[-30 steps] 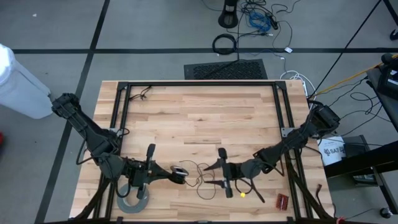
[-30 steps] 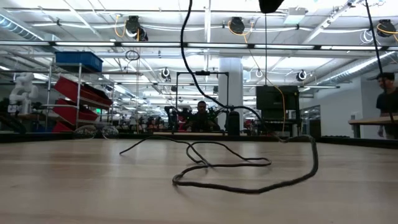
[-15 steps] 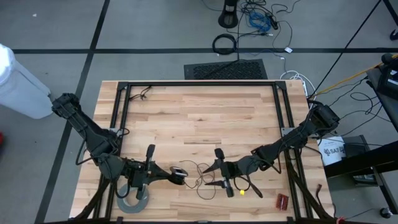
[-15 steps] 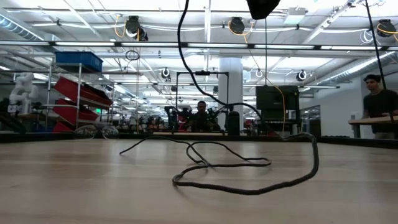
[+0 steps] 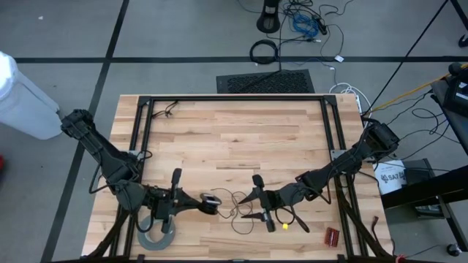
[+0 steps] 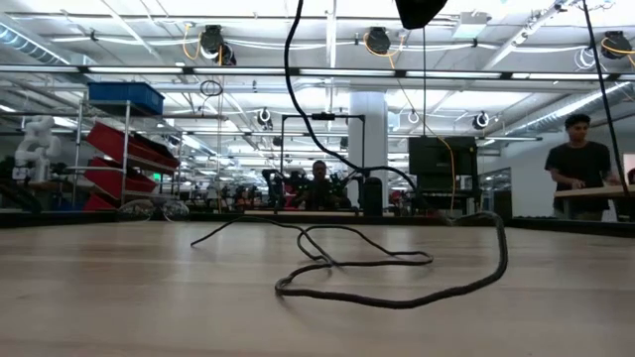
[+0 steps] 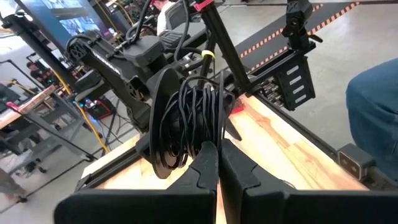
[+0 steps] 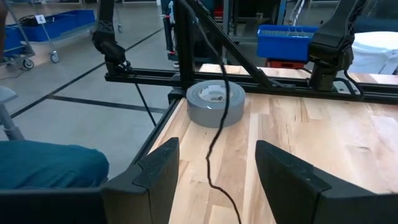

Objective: Coil cords
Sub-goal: Coil the black wire onto the spool

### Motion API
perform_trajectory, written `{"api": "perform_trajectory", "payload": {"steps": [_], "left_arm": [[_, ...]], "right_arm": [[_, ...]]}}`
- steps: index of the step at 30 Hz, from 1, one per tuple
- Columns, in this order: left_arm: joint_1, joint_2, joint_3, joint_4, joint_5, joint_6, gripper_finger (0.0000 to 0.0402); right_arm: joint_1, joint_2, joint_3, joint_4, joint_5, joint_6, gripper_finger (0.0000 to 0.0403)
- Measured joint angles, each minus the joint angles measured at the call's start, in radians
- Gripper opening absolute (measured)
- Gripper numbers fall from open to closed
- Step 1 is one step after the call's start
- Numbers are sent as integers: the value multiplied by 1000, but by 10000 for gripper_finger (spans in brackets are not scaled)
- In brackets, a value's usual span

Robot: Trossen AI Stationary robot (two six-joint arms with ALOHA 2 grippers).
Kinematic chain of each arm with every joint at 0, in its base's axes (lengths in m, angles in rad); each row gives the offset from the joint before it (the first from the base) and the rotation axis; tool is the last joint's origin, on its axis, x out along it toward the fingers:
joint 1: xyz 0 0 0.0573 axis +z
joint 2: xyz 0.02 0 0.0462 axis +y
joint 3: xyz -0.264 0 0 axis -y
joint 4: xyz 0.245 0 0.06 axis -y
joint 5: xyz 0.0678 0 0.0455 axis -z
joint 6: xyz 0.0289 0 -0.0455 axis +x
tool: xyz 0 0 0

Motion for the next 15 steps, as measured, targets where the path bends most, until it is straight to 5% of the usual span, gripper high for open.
{"api": "perform_trajectory", "payload": {"steps": [15], "left_arm": [[0, 0, 0, 0, -4, 25, 1]], "right_arm": [[0, 0, 0, 1, -8, 3, 199]]}}
